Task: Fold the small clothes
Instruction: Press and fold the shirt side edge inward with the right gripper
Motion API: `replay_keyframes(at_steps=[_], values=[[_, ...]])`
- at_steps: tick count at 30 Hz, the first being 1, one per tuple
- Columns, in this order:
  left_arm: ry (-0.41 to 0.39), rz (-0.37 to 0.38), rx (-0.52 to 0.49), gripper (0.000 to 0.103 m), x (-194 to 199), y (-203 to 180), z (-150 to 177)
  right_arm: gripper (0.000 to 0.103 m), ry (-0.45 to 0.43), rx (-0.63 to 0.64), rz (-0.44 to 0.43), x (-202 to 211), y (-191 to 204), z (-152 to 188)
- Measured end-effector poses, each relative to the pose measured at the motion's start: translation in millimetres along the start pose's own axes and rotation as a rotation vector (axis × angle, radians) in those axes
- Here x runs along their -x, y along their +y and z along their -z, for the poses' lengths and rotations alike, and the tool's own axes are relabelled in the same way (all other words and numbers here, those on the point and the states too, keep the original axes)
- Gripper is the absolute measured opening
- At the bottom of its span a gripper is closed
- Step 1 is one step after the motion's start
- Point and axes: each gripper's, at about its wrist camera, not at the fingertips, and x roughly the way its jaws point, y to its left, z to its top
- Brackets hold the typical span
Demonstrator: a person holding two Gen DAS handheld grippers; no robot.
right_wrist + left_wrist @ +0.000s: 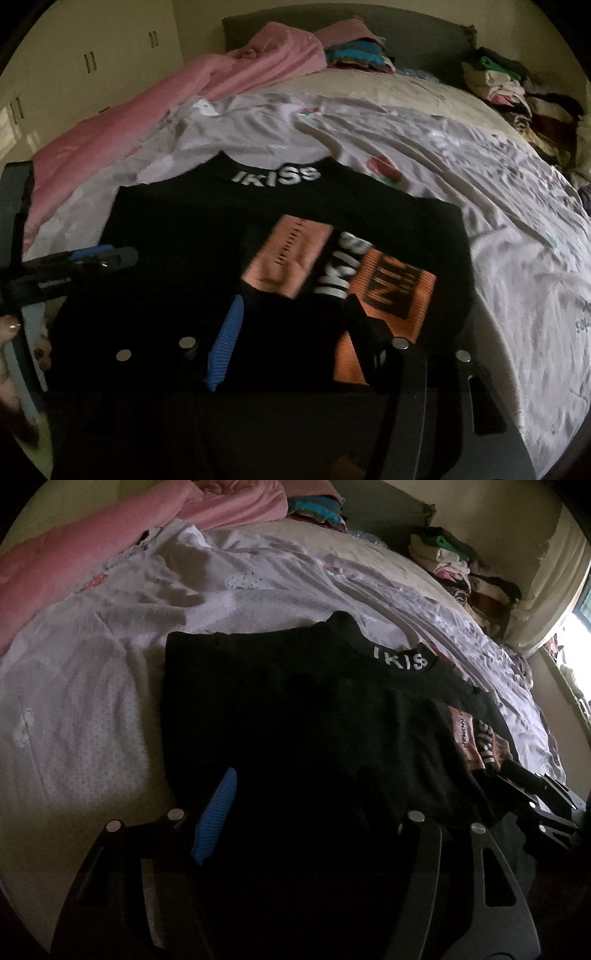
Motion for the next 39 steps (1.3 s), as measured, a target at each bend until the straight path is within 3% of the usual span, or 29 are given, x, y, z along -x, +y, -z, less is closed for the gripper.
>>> replay_keyframes(at_steps=[4,10,17,25,28,35,39], values=[[0.001,0.003,0.002,0.059,0.0,-0.5,0.1,0.056,0.046,-0.032,0.028,-9.4,-17.7,9.8],[0.002,0.001,0.000,0.059,-0.2,-1.3,-0.3,0.057,0.041,-0.069,0.040,-8.7,-27.0,14.7],[-0.001,-0.012,-0.016,0.059,1.5,-4.4,-0.1,0.072,-0.022,-0.040,0.059,9.9,-15.6,15.1],[-0.015,0.001,-0.039,0.070,9.7,-11.2,-0.7,0.089,-0.077,-0.074,0.072,25.9,-13.1,15.3],[-0.027,0.003,-0.043,0.079,13.5,-13.9,-1.4,0.096,-0.127,-0.097,0.098,36.5,-13.2,15.8],[-0.054,-0.007,-0.074,0.093,21.2,-20.8,-2.4,0.098,-0.169,-0.106,0.114,49.0,-12.8,14.6],[-0.066,-0.011,-0.077,0.093,25.4,-22.3,-2.8,0.098,-0.182,-0.105,0.110,54.2,-10.9,14.9]])
